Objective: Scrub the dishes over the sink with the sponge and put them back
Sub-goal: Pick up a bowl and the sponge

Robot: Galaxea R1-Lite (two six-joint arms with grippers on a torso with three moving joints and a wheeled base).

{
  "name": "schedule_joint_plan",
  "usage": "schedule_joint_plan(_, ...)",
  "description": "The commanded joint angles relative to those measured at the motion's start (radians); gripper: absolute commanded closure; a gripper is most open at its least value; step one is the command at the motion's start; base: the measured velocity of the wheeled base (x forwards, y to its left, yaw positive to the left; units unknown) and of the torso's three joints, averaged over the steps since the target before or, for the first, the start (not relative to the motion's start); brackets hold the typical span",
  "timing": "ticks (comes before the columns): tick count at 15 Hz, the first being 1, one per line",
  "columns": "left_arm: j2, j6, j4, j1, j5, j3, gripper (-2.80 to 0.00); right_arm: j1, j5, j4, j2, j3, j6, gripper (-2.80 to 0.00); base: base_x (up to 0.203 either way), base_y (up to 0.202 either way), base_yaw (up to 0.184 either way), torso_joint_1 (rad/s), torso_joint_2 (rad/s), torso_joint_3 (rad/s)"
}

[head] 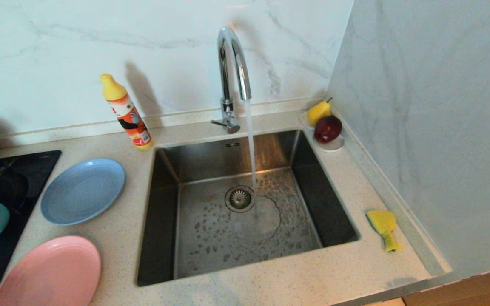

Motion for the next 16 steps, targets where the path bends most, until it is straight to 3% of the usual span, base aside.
schedule_joint_plan(1,0.003,-0.003,-0.001,0.001,0.001,0.014,0.0,0.0,0.0,0.0,-0.002,0.0,0.0,0.0,0.0,0.0,0.0,0.0,0.0,0.0)
schedule_joint_plan(10,0.003,-0.004,-0.001,0.0,0.001,0.014,0.0,0.0,-0.001,0.0,-0.001,0.0,-0.002,0.0,0.0,0.0,0.0,0.0,0.0,0.0)
schedule_joint_plan(16,0.003,-0.004,-0.001,0.0,0.001,0.014,0.0,-0.001,0.003,0.013,-0.003,-0.056,-0.051,0.0,0.0,0.0,0.0,0.0,0.0,0.0)
